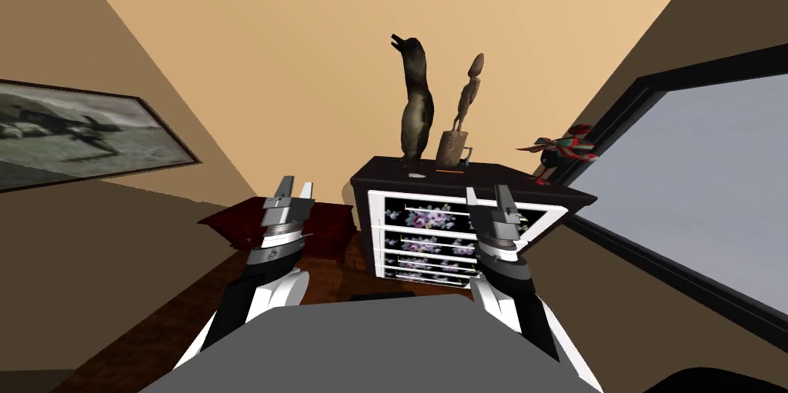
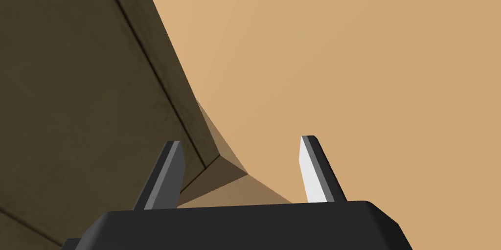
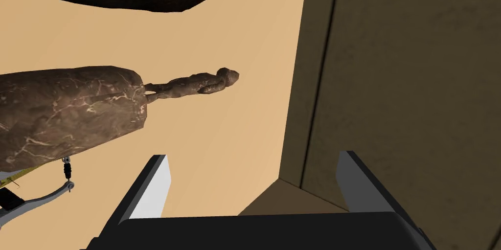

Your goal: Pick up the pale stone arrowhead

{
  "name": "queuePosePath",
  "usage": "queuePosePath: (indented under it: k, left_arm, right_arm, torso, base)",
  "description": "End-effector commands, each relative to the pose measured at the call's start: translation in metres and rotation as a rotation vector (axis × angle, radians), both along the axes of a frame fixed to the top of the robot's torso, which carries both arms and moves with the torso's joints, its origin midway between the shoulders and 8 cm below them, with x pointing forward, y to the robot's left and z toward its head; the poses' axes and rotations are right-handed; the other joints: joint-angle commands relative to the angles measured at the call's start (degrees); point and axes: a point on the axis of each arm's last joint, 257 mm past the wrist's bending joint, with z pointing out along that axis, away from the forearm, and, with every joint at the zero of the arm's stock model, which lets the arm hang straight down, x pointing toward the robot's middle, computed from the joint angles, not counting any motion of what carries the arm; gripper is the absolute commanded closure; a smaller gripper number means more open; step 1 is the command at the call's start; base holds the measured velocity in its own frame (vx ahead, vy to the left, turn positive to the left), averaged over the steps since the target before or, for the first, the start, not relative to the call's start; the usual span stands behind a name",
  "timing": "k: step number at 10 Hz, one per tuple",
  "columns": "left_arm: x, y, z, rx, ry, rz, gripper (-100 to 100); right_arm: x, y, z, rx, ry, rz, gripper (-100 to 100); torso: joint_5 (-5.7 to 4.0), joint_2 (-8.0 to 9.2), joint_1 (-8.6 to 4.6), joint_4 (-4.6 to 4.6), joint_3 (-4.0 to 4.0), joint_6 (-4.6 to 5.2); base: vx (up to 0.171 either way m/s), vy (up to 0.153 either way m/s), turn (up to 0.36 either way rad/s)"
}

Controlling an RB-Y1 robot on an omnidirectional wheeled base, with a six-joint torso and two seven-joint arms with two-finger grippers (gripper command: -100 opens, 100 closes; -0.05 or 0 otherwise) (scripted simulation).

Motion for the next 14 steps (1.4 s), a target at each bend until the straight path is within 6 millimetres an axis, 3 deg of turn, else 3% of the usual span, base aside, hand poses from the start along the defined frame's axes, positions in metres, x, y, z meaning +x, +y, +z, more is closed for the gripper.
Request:
queuePosePath:
  k: [1,7,14]
  left_arm:
    - [0.000,0.000,0.000,0.000,0.000,0.000,0]
    - [0.000,0.000,0.000,0.000,0.000,0.000,0]
    - [0.000,0.000,0.000,0.000,0.000,0.000,0]
  right_arm:
    - [-0.004,-0.008,-0.012,-0.068,0.050,-0.022,-100]
    - [-0.022,-0.031,-0.040,-0.212,0.176,-0.088,-100]
    - [-0.055,-0.062,-0.073,-0.427,0.358,-0.171,-100]
  torso:
    - [0.00,0.00,0.00,0.00,0.00,0.00]
    - [-0.04,0.01,-0.20,0.00,0.01,0.00]
    - [-0.04,0.07,-0.23,0.02,0.04,0.02]
  base:
    - [0.003,0.154,0.145]
    - [-0.005,0.101,0.109]
    - [-0.009,0.092,0.146]
